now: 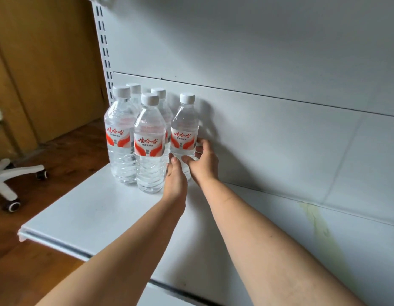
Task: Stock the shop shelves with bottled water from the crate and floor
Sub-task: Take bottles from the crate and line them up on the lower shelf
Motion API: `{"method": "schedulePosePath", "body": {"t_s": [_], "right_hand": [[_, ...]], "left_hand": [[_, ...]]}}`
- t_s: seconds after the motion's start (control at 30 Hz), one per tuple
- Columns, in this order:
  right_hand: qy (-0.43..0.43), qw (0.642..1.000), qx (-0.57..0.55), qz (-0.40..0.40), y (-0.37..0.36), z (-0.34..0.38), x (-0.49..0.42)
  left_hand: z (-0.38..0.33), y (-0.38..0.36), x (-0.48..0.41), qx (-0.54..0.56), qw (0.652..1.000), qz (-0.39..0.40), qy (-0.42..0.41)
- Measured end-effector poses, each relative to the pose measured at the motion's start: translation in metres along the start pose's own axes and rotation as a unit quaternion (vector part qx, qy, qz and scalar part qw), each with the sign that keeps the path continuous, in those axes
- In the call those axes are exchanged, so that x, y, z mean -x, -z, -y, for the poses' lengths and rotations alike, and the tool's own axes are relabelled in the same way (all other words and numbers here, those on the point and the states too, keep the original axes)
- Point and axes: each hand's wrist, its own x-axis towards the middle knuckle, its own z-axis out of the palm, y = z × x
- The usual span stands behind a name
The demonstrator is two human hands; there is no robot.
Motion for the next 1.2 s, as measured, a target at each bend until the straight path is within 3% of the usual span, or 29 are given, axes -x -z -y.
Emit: {"method": "schedulePosePath", "body": {"t_s": [0.37,0.53,0.7,0.83,1.0,1.2], "right_hand": [[-0.156,0.986,0.054,-0.036,0.098,0.061,0.073],[-0.236,0.964,0.038,-0.119,0.189,0.123,0.168],[-0.301,0.916,0.038,-0.261,0.296,0.196,0.295],[-0.347,0.863,0.042,-0.364,0.372,0.237,0.417],[-0.424,0.764,0.038,-0.484,0.442,0.257,0.585],[-0.489,0.653,-0.009,-0.578,0.482,0.24,0.772]], "left_hand": [[-0.071,0.006,0.084,-0.096,0.991,0.087,0.041],[-0.13,-0.012,0.178,-0.156,0.962,0.212,0.071],[-0.177,-0.046,0.314,-0.158,0.912,0.365,0.102],[-0.195,-0.069,0.441,-0.168,0.842,0.499,0.12],[-0.188,-0.07,0.618,-0.202,0.744,0.624,0.128],[-0.119,-0.036,0.79,-0.291,0.6,0.737,0.111]]}}
